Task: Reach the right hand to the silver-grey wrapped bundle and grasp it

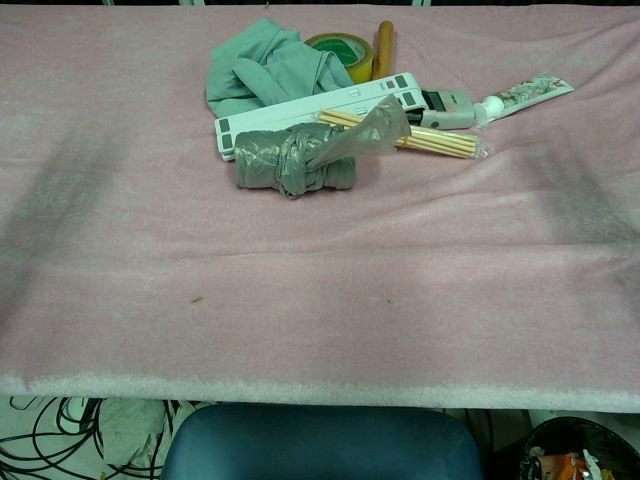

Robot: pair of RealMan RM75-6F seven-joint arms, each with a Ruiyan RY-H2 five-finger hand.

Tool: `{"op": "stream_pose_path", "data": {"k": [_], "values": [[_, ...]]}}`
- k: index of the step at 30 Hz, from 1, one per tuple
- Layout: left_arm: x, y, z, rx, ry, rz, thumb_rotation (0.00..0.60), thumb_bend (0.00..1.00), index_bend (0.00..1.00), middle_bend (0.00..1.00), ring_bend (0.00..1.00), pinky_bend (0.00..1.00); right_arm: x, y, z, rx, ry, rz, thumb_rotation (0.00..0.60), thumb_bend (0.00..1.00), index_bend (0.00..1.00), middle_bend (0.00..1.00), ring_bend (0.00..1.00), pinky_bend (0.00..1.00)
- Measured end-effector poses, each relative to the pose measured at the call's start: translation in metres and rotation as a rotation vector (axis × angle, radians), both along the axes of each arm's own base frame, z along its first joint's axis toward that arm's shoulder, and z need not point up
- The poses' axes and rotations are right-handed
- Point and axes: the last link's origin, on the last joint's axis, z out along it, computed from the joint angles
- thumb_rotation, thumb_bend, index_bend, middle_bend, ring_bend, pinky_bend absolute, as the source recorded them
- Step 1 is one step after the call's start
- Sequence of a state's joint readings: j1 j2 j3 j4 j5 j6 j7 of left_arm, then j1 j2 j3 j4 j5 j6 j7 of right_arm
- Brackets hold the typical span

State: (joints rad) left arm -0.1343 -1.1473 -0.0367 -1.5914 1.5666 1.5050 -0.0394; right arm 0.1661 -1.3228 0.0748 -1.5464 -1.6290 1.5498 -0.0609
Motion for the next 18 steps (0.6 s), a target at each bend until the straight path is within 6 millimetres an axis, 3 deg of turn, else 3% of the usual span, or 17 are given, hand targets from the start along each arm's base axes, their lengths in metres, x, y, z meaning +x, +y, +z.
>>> {"op": "stream_pose_path", "data": {"k": [13, 18], "values": [[-0.0014, -0.0022, 0.0027, 0.009, 0.004, -0.002, 0.600, 0.00, 0.00, 0.00, 0.00, 0.00, 0.0022, -0.0001, -0.0007, 0.007, 0.000, -0.004, 0.600, 0.03, 0.00, 0.00, 0.03, 0.24], [-0.0016, -0.0022, 0.0027, 0.008, 0.003, -0.002, 0.600, 0.00, 0.00, 0.00, 0.00, 0.00, 0.0031, 0.0000, -0.0010, 0.011, 0.001, -0.005, 0.600, 0.03, 0.00, 0.00, 0.03, 0.24]]}}
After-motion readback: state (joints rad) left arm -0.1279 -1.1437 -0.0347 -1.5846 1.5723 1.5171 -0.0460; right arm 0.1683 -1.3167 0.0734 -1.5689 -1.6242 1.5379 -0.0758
